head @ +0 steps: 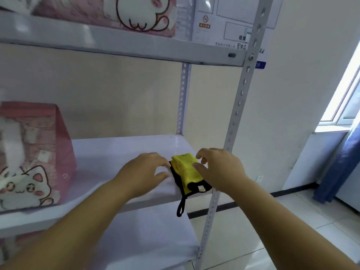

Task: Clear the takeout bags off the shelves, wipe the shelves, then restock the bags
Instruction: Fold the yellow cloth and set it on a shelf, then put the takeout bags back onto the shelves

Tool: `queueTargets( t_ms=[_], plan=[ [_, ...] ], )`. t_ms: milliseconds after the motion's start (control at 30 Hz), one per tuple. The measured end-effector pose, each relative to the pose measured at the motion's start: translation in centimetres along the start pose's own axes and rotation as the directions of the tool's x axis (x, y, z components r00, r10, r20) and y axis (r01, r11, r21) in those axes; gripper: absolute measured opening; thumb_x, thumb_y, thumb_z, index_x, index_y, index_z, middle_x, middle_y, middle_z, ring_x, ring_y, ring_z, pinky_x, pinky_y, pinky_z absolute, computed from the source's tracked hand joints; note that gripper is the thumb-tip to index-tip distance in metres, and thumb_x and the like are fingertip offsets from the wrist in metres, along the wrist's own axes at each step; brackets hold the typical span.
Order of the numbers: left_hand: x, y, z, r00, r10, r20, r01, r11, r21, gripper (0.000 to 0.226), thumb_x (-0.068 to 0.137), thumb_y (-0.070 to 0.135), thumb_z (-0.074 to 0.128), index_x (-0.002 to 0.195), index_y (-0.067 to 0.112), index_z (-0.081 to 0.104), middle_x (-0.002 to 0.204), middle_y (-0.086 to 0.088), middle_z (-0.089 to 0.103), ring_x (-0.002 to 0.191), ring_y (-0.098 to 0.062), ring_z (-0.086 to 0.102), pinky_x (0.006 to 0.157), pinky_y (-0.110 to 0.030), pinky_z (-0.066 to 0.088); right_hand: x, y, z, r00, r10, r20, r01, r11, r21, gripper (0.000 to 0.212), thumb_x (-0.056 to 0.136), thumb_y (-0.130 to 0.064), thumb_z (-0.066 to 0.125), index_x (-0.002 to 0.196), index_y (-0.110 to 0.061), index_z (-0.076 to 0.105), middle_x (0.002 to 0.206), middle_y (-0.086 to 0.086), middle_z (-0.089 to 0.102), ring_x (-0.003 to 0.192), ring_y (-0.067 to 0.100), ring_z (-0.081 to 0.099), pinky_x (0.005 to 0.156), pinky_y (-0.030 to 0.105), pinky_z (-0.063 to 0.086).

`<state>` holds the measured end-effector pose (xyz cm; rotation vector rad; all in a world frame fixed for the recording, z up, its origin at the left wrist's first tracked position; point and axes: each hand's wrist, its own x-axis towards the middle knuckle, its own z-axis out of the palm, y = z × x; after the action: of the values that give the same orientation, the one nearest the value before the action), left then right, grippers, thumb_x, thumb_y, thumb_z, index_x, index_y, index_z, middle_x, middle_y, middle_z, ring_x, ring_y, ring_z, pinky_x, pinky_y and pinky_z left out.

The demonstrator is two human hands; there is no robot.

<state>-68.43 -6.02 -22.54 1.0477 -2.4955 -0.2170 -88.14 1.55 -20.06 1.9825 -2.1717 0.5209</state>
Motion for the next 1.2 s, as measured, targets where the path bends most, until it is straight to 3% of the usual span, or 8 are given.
queueTargets(
  t_ms=[167, 333, 433, 600, 700, 833, 1033, 1200],
  plan=[
    [-3.4, 2.0, -5.4, 0.991, -0.009, -0.133, 0.022, 0.995, 0.097, 0.027, 0.089, 0.048, 0.051, 0.113, 0.037, 0.059, 0.11, 0.022, 0.056, 0.099, -0.001, 0.052, 0.077, -0.021, 0.042, -0.8, -2.3, -4.6, 0.988, -0.119, -0.101, 0.123, 0.992, 0.031, 0.028, 0.091, -0.047, 0.049, 0.111, -0.03, 0.058, 0.103, -0.011, 0.065, 0.095, 0.016, 0.06, 0.075, 0.031, 0.05],
    [-6.8, 3.4, -10.6, 0.963, -0.032, -0.269, 0.061, 0.993, 0.102, 0.019, 0.088, 0.043, 0.055, 0.103, 0.035, 0.062, 0.098, 0.022, 0.058, 0.089, -0.001, 0.056, 0.078, -0.026, 0.048, -1.5, -5.1, -9.1, 0.947, -0.223, -0.234, 0.24, 0.969, 0.05, 0.023, 0.092, -0.043, 0.049, 0.104, -0.028, 0.061, 0.094, -0.013, 0.067, 0.089, 0.015, 0.06, 0.071, 0.029, 0.049],
    [-8.4, 3.9, -13.6, 0.94, -0.033, -0.338, 0.08, 0.989, 0.127, 0.01, 0.088, 0.038, 0.057, 0.093, 0.032, 0.064, 0.09, 0.02, 0.061, 0.082, 0.0, 0.057, 0.07, -0.018, 0.044, -1.8, -6.6, -11.4, 0.923, -0.247, -0.294, 0.278, 0.958, 0.067, 0.023, 0.091, -0.044, 0.051, 0.101, -0.028, 0.063, 0.091, -0.013, 0.068, 0.087, 0.015, 0.061, 0.072, 0.03, 0.05],
    [-10.0, 4.5, -18.3, 0.903, -0.011, -0.429, 0.097, 0.979, 0.178, 0.012, 0.086, 0.036, 0.061, 0.087, 0.026, 0.067, 0.084, 0.015, 0.066, 0.075, -0.004, 0.06, 0.074, -0.032, 0.052, -1.3, -8.7, -14.5, 0.885, -0.27, -0.378, 0.316, 0.947, 0.063, 0.023, 0.09, -0.044, 0.051, 0.098, -0.027, 0.065, 0.09, -0.011, 0.069, 0.082, 0.015, 0.063, 0.072, 0.031, 0.051],
    [-10.3, 4.3, -20.7, 0.877, -0.006, -0.48, 0.11, 0.976, 0.189, 0.022, 0.084, 0.047, 0.055, 0.086, 0.028, 0.066, 0.082, 0.015, 0.066, 0.073, -0.003, 0.06, 0.073, -0.031, 0.052, -0.4, -9.8, -16.0, 0.865, -0.28, -0.417, 0.335, 0.94, 0.062, 0.023, 0.09, -0.043, 0.052, 0.097, -0.026, 0.065, 0.088, -0.009, 0.069, 0.078, 0.014, 0.063, 0.074, 0.034, 0.054],
    [-10.0, 3.4, -23.8, 0.847, -0.014, -0.532, 0.143, 0.969, 0.203, 0.019, 0.086, 0.042, 0.056, 0.088, 0.026, 0.067, 0.083, 0.014, 0.067, 0.073, -0.003, 0.06, 0.071, -0.03, 0.052, 1.1, -11.3, -17.4, 0.825, -0.301, -0.479, 0.365, 0.93, 0.044, 0.022, 0.09, -0.042, 0.052, 0.095, -0.024, 0.066, 0.085, -0.009, 0.069, 0.074, 0.012, 0.063, 0.072, 0.035, 0.056],
    [-8.2, 1.5, -27.9, 0.772, 0.003, -0.635, 0.162, 0.966, 0.201, 0.012, 0.085, 0.028, 0.061, 0.087, 0.019, 0.068, 0.082, 0.006, 0.066, 0.074, -0.011, 0.059, 0.07, -0.03, 0.048, 4.7, -12.5, -19.0, 0.796, -0.265, -0.545, 0.341, 0.939, 0.041, 0.024, 0.09, -0.042, 0.054, 0.1, -0.023, 0.064, 0.091, -0.006, 0.07, 0.078, 0.015, 0.065, 0.071, 0.035, 0.057],
    [-5.7, -0.5, -30.6, 0.692, 0.064, -0.719, 0.204, 0.938, 0.281, 0.024, 0.086, 0.027, 0.061, 0.105, 0.011, 0.064, 0.099, -0.005, 0.062, 0.095, -0.024, 0.052, 0.086, -0.034, 0.038, 8.2, -12.3, -19.9, 0.784, -0.128, -0.607, 0.238, 0.966, 0.105, 0.036, 0.089, -0.041, 0.055, 0.119, -0.021, 0.053, 0.104, -0.002, 0.065, 0.09, 0.02, 0.061, 0.075, 0.033, 0.049]
  ],
)
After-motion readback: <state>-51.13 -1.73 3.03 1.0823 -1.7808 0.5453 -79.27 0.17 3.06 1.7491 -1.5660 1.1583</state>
